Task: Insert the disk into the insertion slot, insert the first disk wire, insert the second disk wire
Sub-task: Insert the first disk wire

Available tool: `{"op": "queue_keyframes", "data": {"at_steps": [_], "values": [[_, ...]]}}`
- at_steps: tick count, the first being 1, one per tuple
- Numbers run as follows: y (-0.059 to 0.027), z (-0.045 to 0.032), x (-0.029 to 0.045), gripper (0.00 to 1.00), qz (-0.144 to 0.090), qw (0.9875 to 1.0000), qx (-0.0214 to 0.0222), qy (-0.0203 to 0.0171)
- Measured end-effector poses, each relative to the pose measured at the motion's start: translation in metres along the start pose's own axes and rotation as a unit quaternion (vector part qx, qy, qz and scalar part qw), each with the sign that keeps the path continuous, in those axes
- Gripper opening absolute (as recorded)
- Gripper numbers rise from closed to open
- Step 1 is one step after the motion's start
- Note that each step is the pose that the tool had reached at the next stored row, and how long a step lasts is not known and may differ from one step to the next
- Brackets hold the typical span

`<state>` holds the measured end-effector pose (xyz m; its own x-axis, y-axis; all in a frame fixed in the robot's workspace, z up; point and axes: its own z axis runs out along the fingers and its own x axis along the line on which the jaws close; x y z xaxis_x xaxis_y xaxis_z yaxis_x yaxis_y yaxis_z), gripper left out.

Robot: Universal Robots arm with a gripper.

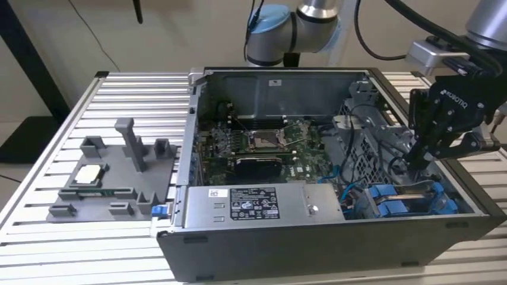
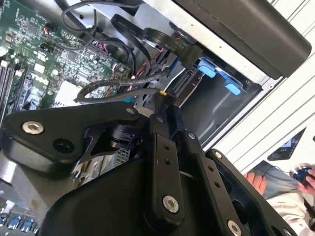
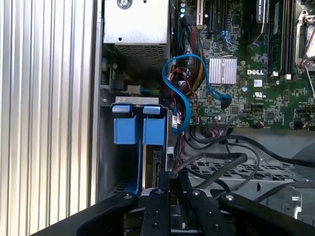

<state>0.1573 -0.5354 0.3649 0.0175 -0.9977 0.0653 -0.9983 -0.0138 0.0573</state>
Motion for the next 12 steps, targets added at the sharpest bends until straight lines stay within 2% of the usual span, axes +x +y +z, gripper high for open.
{"op": "queue_keyframes", "data": {"at_steps": [8, 12], "values": [[-0.0003, 0.0001, 0.0, 0.19, 0.0, 1.0, 0.0, -0.0001], [-0.0007, 0.0021, -0.0001, 0.19, 0.0, 1.0, -0.0001, 0.0039]]}}
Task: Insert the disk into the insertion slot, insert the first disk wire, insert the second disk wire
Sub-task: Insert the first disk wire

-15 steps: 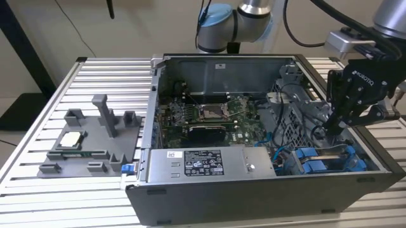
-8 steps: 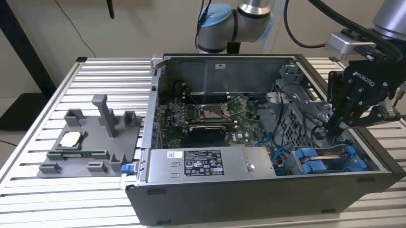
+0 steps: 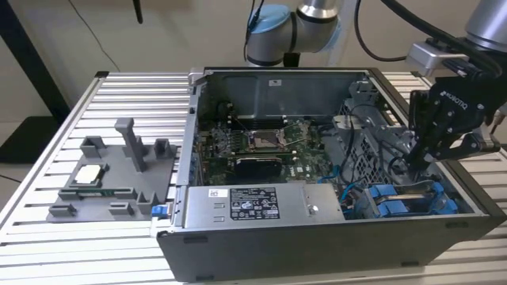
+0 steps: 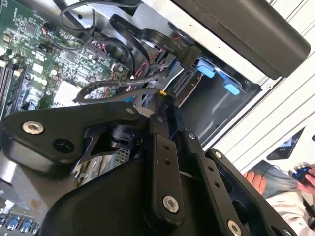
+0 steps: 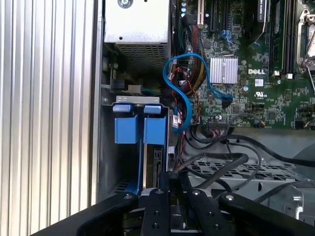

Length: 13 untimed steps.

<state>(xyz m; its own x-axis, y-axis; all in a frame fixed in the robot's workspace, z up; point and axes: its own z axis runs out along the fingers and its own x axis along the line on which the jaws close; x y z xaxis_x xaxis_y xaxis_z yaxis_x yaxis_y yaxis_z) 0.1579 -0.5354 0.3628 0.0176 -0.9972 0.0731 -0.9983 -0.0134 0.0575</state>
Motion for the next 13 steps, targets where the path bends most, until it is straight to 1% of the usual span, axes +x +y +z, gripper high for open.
{"op": "queue_keyframes", "data": {"at_steps": [2, 5, 13], "values": [[-0.0005, 0.0018, 0.0002, 0.19, 0.0, 1.0, 0.0, 0.0028], [-0.0021, 0.0054, 0.0009, 0.19, 0.0, 1.0, -0.0001, 0.0043], [-0.007, 0.0149, 0.0063, 0.19, 0.0, 1.0, -0.0001, 0.0054]]}}
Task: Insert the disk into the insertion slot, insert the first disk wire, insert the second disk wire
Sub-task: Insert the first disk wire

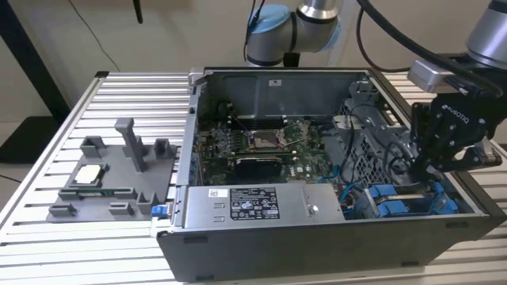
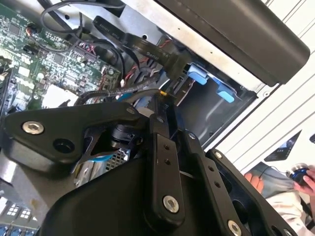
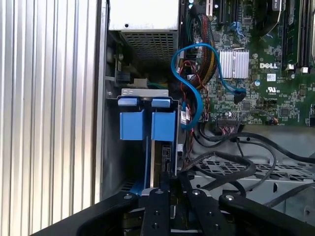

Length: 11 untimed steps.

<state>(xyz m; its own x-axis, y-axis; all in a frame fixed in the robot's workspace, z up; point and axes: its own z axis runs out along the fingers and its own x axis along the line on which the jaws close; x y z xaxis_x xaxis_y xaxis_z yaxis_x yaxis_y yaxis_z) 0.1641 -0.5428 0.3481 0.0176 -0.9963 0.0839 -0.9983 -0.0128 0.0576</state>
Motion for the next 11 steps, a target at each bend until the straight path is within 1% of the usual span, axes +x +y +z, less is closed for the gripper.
{"op": "queue_keyframes", "data": {"at_steps": [11], "values": [[-0.0037, 0.0063, 0.003, 0.19, 0.0, 1.0, 0.0, 0.0001]]}}
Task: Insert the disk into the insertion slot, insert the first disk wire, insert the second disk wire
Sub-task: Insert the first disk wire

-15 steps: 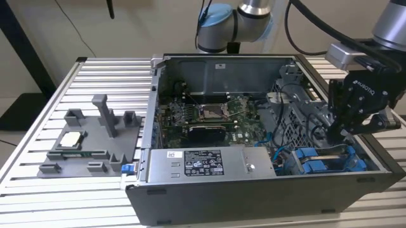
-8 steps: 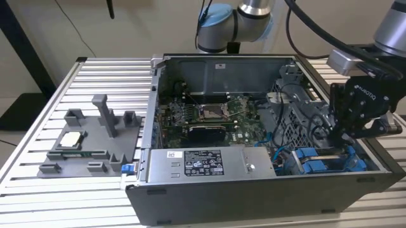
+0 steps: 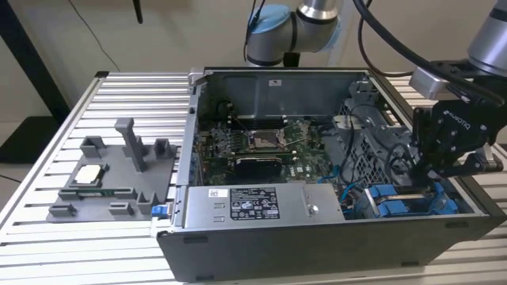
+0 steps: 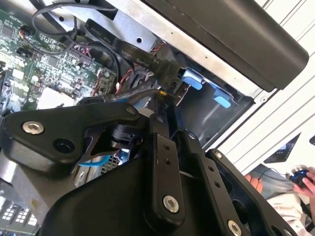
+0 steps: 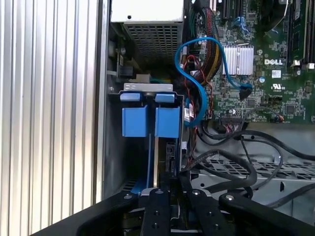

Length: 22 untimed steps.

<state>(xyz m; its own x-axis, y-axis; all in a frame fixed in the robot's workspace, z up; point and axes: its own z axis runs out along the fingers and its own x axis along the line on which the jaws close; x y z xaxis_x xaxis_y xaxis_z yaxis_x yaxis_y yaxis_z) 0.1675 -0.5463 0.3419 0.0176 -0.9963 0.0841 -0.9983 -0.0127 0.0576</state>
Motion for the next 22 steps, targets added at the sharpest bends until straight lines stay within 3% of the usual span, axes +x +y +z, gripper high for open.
{"op": "queue_keyframes", "data": {"at_steps": [8, 14, 22], "values": [[-0.0009, 0.0025, 0.0, 0.19, 0.0, 1.0, 0.0005, 0.0001], [-0.0011, 0.0028, 0.0, 0.19, 0.0, 1.0, 0.0011, -0.0018], [-0.0018, 0.0081, -0.0004, 0.19, 0.0, 1.0, 0.0011, -0.0017]]}}
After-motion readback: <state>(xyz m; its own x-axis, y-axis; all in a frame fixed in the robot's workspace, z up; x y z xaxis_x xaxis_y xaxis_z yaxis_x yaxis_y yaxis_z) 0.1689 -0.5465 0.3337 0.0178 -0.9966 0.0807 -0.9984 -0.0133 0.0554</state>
